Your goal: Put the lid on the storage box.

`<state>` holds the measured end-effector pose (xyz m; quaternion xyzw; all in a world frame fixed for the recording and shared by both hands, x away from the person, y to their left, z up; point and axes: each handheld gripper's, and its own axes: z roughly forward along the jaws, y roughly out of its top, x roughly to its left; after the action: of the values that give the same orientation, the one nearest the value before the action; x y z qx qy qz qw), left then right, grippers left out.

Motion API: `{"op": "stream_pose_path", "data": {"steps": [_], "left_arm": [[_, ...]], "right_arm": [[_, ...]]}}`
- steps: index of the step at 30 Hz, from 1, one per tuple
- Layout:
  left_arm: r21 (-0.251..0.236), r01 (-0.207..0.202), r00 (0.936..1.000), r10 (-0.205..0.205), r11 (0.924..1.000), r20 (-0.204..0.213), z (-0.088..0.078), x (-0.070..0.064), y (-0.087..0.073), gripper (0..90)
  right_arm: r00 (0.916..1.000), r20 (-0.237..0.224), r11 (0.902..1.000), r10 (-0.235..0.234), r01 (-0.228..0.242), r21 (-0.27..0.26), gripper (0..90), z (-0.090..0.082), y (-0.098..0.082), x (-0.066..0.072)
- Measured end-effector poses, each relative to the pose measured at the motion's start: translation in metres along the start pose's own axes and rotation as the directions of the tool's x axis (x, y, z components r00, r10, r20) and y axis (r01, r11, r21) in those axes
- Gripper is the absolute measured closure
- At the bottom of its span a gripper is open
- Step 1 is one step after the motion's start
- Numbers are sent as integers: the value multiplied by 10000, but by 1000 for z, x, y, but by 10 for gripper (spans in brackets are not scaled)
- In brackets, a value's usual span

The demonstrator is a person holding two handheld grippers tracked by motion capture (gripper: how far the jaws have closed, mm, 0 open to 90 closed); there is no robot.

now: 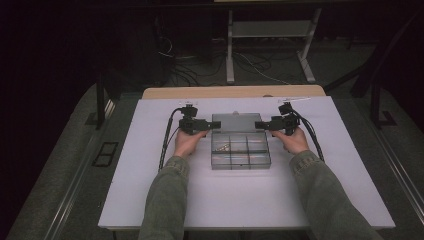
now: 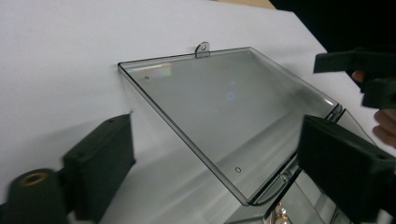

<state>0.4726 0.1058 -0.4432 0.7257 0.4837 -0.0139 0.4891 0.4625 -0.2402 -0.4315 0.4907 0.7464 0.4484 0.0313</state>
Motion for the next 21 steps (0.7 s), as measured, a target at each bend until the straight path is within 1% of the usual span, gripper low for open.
{"op": "stream_pose_path", "data": {"steps": [1,2,3,4,5,7,9,12,13,16,19,21], "left_arm": [[-54,29,10000,-29,10000,57,1,0,-1,144],[-8,26,9999,-26,10000,131,2,0,-2,150],[53,2,10000,-2,10000,81,4,0,-2,158],[90,2,10000,-3,10000,33,5,-1,-3,173],[153,-52,10000,51,9999,42,6,0,-3,184],[126,55,10000,-56,9999,43,7,0,-4,214],[133,87,10000,-88,9999,46,8,0,-5,237],[310,-70,10000,70,9995,-16,9,0,-6,286],[309,-85,10000,84,9995,19,10,0,-7,297],[276,31,9999,-35,9996,138,11,1,-8,317],[255,112,9997,-117,9996,215,11,1,-8,333],[221,244,9993,-250,9995,266,11,2,-9,344]], "right_arm": [[10000,9,10000,16,-16,46,120,1,0,0],[10000,-79,10000,30,-29,60,242,1,-1,0],[9998,-116,9999,159,-158,66,225,1,-1,-1],[9997,-174,9998,185,-184,74,233,2,-1,-1],[9997,-179,9998,187,-185,89,246,2,-1,-1],[9999,-100,9999,124,-123,101,284,3,-1,-1],[9997,-99,9998,210,-209,50,318,3,-1,-2],[9991,-198,9992,388,-389,-32,349,3,-1,-3],[9991,-167,9992,398,-398,-18,354,4,-1,-3],[9991,-114,9992,406,-406,15,377,4,-2,-4],[9985,-137,9986,527,-526,81,391,6,-3,-5],[9984,-128,9984,549,-547,132,400,7,-3,-5]]}}
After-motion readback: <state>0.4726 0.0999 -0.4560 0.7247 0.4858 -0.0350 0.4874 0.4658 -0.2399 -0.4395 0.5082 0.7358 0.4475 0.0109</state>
